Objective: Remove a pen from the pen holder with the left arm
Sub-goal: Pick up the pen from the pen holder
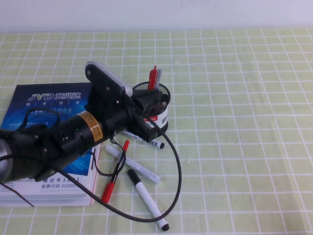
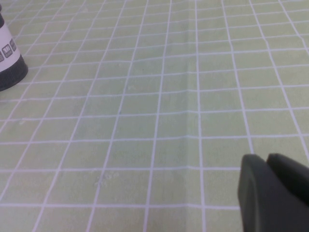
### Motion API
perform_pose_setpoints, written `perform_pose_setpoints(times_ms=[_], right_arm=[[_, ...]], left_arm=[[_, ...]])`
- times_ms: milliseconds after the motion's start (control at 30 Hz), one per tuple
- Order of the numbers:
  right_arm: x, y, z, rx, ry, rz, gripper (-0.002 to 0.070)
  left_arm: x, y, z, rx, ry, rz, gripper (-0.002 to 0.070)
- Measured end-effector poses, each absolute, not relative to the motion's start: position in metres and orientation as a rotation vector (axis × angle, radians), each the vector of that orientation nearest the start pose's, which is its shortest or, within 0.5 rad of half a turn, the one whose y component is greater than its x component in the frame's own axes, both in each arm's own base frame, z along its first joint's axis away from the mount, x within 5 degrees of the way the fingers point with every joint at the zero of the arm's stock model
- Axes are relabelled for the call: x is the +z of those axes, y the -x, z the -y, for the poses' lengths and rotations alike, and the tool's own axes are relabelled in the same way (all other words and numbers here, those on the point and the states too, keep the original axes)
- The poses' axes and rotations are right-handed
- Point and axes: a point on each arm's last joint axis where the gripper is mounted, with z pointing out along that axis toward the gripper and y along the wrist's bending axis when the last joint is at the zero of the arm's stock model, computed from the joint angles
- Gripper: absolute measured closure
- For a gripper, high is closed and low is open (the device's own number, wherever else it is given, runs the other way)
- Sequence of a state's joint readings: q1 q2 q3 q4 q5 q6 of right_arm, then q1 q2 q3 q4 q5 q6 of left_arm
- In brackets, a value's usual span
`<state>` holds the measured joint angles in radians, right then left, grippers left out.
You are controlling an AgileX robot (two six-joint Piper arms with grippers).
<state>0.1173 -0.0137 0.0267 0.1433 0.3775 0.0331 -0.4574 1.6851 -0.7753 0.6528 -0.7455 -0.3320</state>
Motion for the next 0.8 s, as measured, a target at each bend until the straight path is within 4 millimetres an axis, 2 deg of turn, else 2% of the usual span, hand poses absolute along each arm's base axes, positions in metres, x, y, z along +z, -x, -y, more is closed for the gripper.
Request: perform_pose_setpoints(times_ms=[167,267,367,500,567,633,800], right_arm=[[0.171,-0.051,-0.011,0.245,-0.010,-1.877,0.0691],[0.171,-0.051,-0.011,0.245,-0.010,-1.877,0.0692],[0.171,-0.051,-0.011,0.245,-0.010,-1.877,0.0692],[0.171,-0.051,-0.011,0.245,-0.010,-1.877,0.0691],[0.171,-0.051,-0.011,0.245,-0.010,-1.877,0.0691],[0.171,-0.051,-0.011,0.245,-0.010,-1.877,0.0691],[0.171,-0.051,-0.011,0.245,-0.010,-1.877,0.0691]], left_arm=[[0.219,-0.286,0.182,-0.554,-0.855,-1.553,0.0674],[0.219,-0.286,0.182,-0.559,-0.846,-1.565,0.0641],[0.219,-0.286,0.182,-0.591,-0.812,-1.589,0.0533],[0.220,-0.286,0.182,-0.656,-0.751,-1.616,0.0314],[0.224,-0.284,0.183,-0.704,-0.720,-1.616,0.0256],[0.229,-0.281,0.184,-0.732,-0.731,-1.595,0.0235],[0.231,-0.276,0.185,-0.725,-0.819,-1.568,0.0263]])
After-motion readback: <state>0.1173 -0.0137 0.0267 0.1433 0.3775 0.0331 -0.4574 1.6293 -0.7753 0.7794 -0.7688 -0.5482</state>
